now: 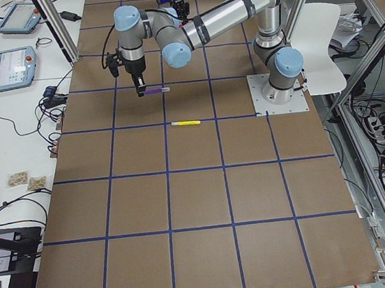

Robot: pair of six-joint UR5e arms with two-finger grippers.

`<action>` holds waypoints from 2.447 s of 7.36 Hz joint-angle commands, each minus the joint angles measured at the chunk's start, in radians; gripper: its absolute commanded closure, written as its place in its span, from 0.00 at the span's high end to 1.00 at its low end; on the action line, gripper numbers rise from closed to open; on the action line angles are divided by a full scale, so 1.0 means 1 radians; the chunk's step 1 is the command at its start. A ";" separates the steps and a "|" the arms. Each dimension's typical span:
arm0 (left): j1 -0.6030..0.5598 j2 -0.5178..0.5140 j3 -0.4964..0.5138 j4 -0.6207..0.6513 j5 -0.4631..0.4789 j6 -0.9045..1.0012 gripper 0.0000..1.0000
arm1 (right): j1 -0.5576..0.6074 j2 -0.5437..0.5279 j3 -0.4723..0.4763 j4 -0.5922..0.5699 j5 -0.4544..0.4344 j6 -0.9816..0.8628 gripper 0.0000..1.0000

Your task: Insert purple and pink pens into pink cup

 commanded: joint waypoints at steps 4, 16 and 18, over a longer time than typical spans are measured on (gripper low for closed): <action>-0.177 0.031 -0.013 0.068 0.002 -0.178 0.00 | -0.056 0.048 0.017 -0.073 0.003 -0.002 0.00; -0.381 -0.004 -0.013 0.201 0.026 -0.426 0.00 | -0.278 0.045 -0.243 0.128 -0.347 -0.386 1.00; -0.545 -0.015 -0.015 0.244 0.115 -0.611 0.00 | -0.345 0.045 -0.414 0.319 -0.608 -0.582 1.00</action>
